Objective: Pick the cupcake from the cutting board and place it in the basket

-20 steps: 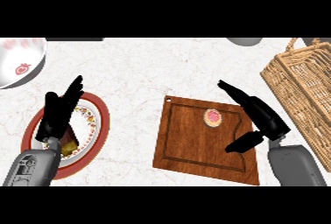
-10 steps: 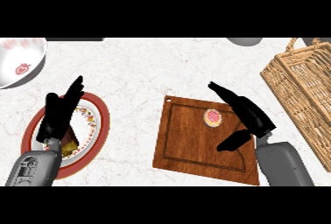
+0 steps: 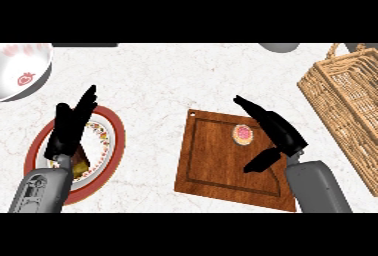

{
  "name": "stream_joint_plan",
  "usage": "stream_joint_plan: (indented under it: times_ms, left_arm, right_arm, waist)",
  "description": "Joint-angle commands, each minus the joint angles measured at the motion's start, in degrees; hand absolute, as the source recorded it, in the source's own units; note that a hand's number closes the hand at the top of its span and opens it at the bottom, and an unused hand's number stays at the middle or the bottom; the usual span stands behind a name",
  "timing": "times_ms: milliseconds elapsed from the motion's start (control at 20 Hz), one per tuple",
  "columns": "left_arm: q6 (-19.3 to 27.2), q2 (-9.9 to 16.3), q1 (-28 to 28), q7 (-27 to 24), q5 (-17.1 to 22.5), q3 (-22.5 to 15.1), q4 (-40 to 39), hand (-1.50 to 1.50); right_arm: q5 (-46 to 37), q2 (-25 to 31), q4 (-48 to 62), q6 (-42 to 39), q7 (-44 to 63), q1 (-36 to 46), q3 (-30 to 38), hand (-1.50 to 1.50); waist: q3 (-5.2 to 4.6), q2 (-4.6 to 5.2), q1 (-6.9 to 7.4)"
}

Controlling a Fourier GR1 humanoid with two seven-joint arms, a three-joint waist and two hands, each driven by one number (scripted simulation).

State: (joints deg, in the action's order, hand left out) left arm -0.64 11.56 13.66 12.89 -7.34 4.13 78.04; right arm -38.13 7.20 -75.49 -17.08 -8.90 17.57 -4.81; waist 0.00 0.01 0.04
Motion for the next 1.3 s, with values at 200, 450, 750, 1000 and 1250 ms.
stream_joint_plan:
  times_ms: [200, 450, 750, 1000, 1250]
  left_arm:
    - [-1.68, 0.34, 0.3, -2.99, 0.63, 2.33, -2.72, 0.0]
    - [-1.54, -0.44, -0.15, 1.16, 0.48, 1.05, 2.43, 0.0]
    - [-0.67, -1.84, -3.24, -3.03, -0.82, 0.53, 0.66, 0.0]
    - [-0.47, -0.73, -2.17, 0.47, -0.9, 1.07, 1.72, 0.0]
    - [0.39, -1.34, -1.8, -0.03, -1.9, 0.6, 1.4, 0.0]
  right_arm:
    - [-4.29, -1.32, 5.21, 3.8, -3.89, 0.91, -2.21, 1.5]
    - [-9.38, -0.49, 8.88, 12.41, -9.0, 1.98, -2.62, 1.5]
    - [-11.95, 1.12, 12.14, 15.68, -12.13, 5.08, -1.4, 1.5]
    - [-28.49, 4.43, 3.5, 10.56, 7.78, -2.39, -12.6, 1.5]
    - [-36.62, 2.61, -5.29, 7.4, 17.58, -5.09, -18.77, 1.5]
  waist:
    - [-0.01, 0.01, -0.01]
    - [0.01, 0.0, 0.12]
    - [0.0, 0.01, 0.24]
    - [-0.2, -0.58, -1.01]
    - [-0.07, -0.24, -0.63]
